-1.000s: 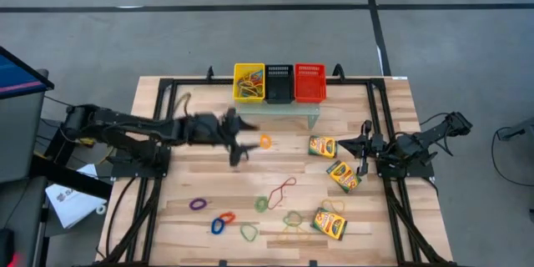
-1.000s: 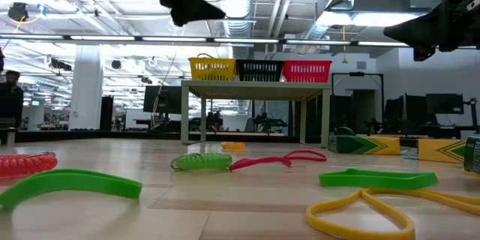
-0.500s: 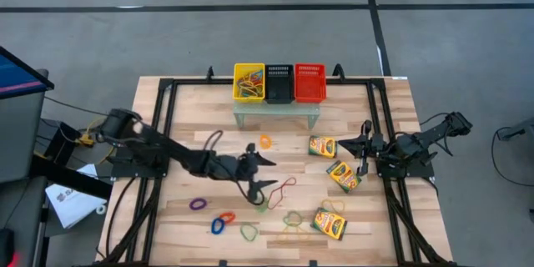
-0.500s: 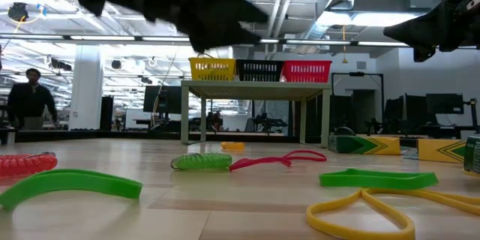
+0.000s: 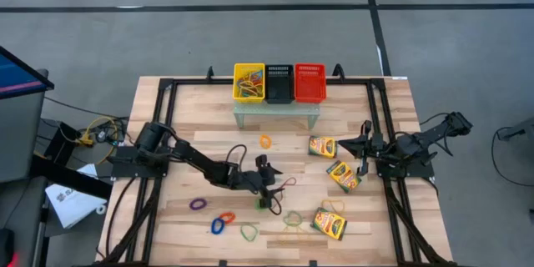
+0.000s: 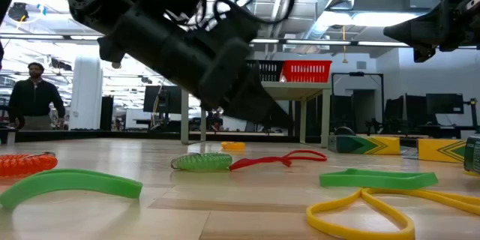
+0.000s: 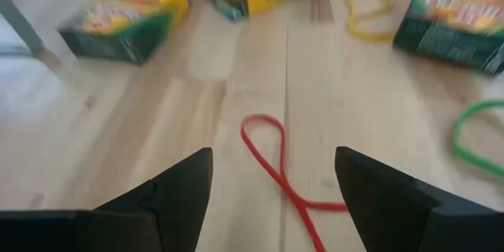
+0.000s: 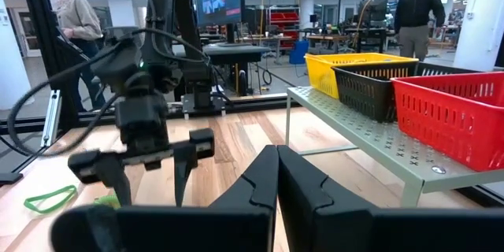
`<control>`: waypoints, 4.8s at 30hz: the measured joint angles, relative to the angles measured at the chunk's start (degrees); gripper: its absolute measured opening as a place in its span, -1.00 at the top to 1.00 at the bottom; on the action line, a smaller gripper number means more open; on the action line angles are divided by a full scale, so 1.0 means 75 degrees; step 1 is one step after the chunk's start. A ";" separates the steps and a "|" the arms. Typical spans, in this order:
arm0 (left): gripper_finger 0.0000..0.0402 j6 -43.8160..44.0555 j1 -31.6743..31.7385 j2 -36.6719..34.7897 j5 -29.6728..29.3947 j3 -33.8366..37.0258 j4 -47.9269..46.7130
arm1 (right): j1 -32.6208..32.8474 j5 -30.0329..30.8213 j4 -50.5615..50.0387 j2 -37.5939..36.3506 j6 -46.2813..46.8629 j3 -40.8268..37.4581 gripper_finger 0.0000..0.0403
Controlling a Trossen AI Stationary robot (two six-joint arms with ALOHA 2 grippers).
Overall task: Pick & Place Office Desk Supplies
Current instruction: Put the big red rubber band into the yellow bin on the shelf
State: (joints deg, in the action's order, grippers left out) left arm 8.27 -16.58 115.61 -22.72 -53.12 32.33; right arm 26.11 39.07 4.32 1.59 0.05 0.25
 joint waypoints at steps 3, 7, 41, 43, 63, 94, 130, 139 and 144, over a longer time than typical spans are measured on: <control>-0.30 0.0020 0.0003 0.0171 0.0000 -0.0225 -0.0225 | 0.0000 0.0000 0.0000 0.0003 0.0000 0.0000 0.98; -0.30 0.0020 0.0097 0.0180 -0.0006 -0.0289 -0.0215 | 0.0000 0.0000 -0.0002 0.0043 -0.0033 0.0002 0.98; -0.30 0.0708 0.0571 0.1460 0.0440 -0.1178 0.0214 | 0.0002 0.0000 0.0003 0.0151 -0.0065 0.0000 0.98; -0.28 0.0740 0.0571 0.1476 0.0417 -0.1190 0.0103 | 0.0000 0.0000 0.0003 0.0151 -0.0090 0.0000 0.98; 0.93 0.1153 0.0580 0.1364 0.0488 -0.1184 -0.0525 | 0.0003 0.0000 0.0003 0.0151 -0.0064 0.0000 0.98; 0.99 0.0071 0.0300 -0.0720 -0.0032 -0.1146 -0.2604 | 0.0000 -0.0003 0.0002 0.0151 -0.0061 0.0000 0.98; 1.00 -0.3888 0.2753 -0.5312 -0.1451 -0.1165 -0.3239 | 0.0000 0.0011 0.0000 0.0152 -0.0055 0.0000 0.98; 0.99 -0.3998 0.4719 -0.5201 -0.1051 -0.1164 -0.3264 | 0.0002 0.0026 0.0000 0.0151 -0.0070 0.0001 0.98; 0.97 -0.3472 0.5428 -0.5050 -0.0229 -0.1084 -0.3289 | 0.0000 0.0028 0.0000 0.0151 -0.0087 0.0003 0.98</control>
State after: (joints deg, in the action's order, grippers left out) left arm -17.77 24.13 77.73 -24.44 -61.25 7.66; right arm 26.11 39.28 4.32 2.72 -0.60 0.27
